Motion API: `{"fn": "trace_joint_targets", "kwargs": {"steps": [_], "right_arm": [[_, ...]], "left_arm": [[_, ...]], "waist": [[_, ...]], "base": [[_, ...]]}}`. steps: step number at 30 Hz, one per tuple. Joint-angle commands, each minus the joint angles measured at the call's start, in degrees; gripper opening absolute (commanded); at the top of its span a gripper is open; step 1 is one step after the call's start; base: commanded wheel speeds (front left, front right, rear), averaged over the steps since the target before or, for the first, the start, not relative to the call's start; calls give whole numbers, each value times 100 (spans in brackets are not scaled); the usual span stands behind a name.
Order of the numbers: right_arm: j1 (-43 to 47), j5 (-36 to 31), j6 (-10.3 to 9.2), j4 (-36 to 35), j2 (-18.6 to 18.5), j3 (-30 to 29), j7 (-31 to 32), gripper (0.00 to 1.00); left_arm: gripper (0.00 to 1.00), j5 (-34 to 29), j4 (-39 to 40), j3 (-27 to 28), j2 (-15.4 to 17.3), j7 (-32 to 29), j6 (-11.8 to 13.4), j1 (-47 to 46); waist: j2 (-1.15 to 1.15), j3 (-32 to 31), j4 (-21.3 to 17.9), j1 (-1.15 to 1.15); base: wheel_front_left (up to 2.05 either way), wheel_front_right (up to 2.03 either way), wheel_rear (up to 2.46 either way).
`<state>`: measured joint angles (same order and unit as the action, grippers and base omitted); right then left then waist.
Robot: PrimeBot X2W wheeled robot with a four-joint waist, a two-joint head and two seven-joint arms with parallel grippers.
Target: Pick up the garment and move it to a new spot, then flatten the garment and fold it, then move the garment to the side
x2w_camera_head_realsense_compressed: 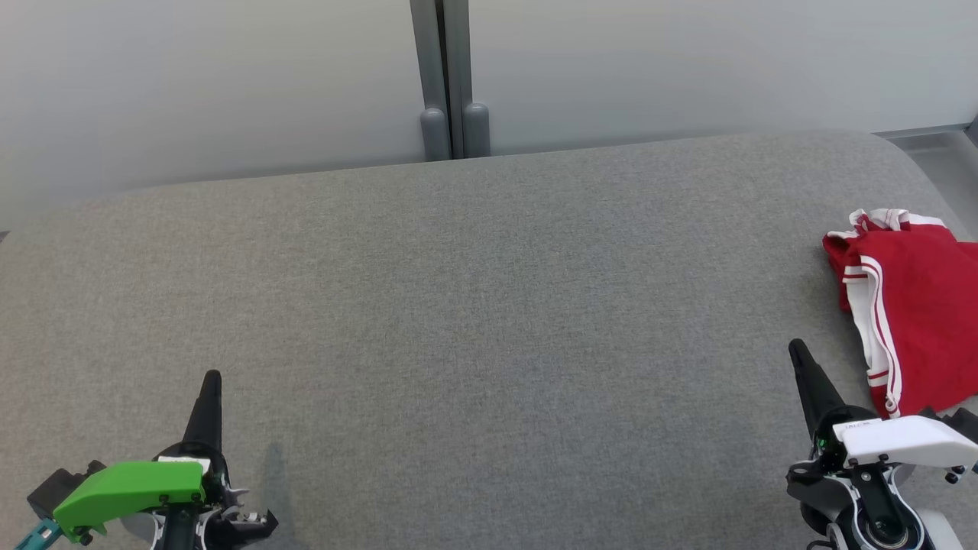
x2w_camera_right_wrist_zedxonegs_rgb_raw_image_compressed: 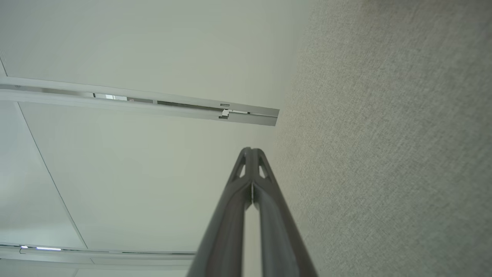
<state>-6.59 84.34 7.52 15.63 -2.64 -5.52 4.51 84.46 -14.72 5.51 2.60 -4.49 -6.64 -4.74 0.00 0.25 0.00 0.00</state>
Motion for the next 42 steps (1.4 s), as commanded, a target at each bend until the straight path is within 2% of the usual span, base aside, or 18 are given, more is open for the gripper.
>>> {"fn": "trace_joint_targets", "kwargs": {"steps": [1,19,42], "right_arm": [[35,122,-5,-62,-33,-34,38,0],[67,817,-6,-184,-39,-115,228,0],[67,816,-6,-182,-38,-113,217,0]], "left_arm": [[0,126,44,36,42,-35,-40,-106],[0,811,77,116,47,-215,-103,-196],[0,807,73,114,47,-225,-103,-183]], "waist": [[0,-1,0,0],[0,-7,0,0],[0,-8,0,0]], "base": [[0,0,0],[0,0,0],[0,0,0]]}}
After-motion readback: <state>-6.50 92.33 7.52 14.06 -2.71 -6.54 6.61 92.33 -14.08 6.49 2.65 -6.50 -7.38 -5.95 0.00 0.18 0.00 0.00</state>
